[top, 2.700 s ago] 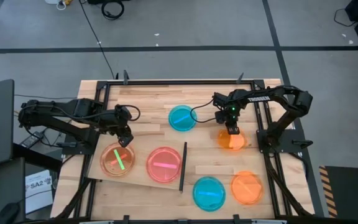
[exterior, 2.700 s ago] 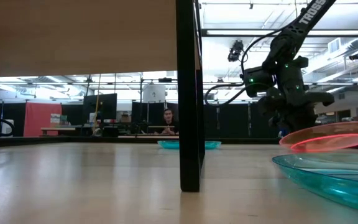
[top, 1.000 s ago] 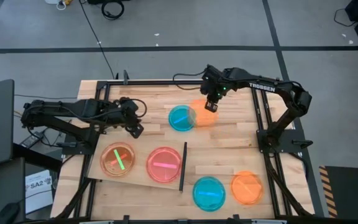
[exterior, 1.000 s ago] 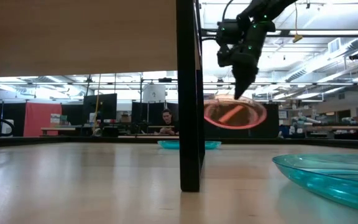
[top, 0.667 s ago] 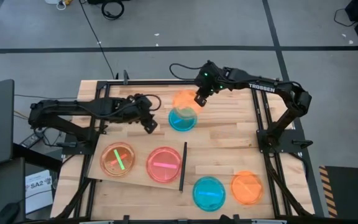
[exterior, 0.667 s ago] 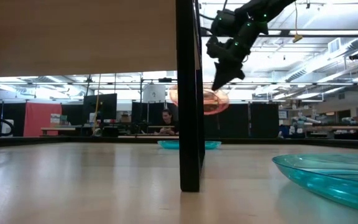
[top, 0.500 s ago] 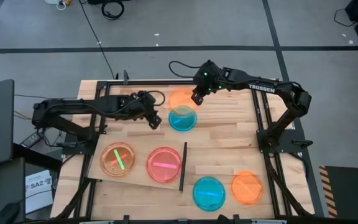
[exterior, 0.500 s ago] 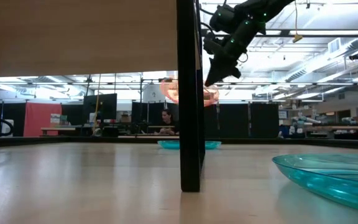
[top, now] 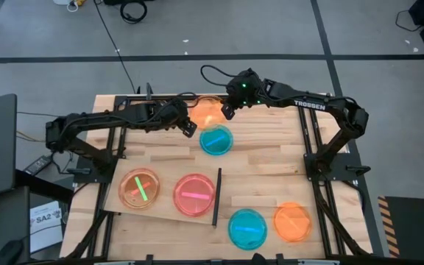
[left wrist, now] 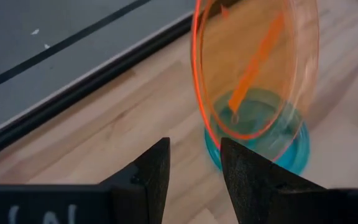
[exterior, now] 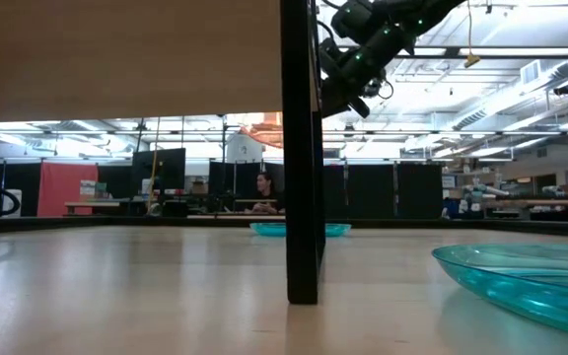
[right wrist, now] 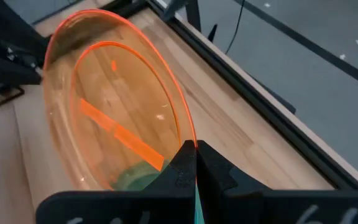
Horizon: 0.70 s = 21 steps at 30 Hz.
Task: Place and stack plates onto a shelf
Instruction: Stack the top orange plate on top of the green plate on the shelf
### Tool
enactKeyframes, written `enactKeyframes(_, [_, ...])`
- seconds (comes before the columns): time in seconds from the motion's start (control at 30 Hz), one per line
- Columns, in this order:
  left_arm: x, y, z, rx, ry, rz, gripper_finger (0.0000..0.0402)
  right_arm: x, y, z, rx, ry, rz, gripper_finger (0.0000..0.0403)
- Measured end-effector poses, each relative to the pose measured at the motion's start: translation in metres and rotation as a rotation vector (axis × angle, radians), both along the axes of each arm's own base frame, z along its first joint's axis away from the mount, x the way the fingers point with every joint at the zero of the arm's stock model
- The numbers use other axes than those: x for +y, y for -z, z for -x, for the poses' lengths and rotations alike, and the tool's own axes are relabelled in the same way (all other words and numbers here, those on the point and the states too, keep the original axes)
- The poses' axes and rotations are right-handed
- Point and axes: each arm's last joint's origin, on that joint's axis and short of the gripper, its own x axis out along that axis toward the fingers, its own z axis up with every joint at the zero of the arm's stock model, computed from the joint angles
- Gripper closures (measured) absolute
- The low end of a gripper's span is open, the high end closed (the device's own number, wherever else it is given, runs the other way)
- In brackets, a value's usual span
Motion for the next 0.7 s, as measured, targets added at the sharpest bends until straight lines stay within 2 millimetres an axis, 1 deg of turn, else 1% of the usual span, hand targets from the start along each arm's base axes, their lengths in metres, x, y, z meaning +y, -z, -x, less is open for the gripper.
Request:
enactKeyframes(0.23, [0.0092, -0.003, -0.0005, -0.043, -0.027, -0.014, 0.0253, -0.001, -0.0032, -0.002, -0.035, 0.0, 0.018, 0.0397])
enactKeyframes(0.47, [0.01, -0.0028, -0.001, -0.047, -0.03, -0.015, 0.0255, -0.002, -0.0061, -0.0037, -0.068, 0.001, 0.034, 0.0397])
enactKeyframes(0.57, [0.01, -0.0028, -0.001, -0.047, -0.03, -0.015, 0.0266, -0.0019, -0.0071, -0.0044, -0.078, 0.0, 0.04, 0.0397])
enactKeyframes(0.7, [0.01, -0.0027, -0.0011, -0.047, -0.03, -0.015, 0.0291, -0.0011, -0.0075, -0.0051, -0.083, -0.003, 0.042, 0.0397])
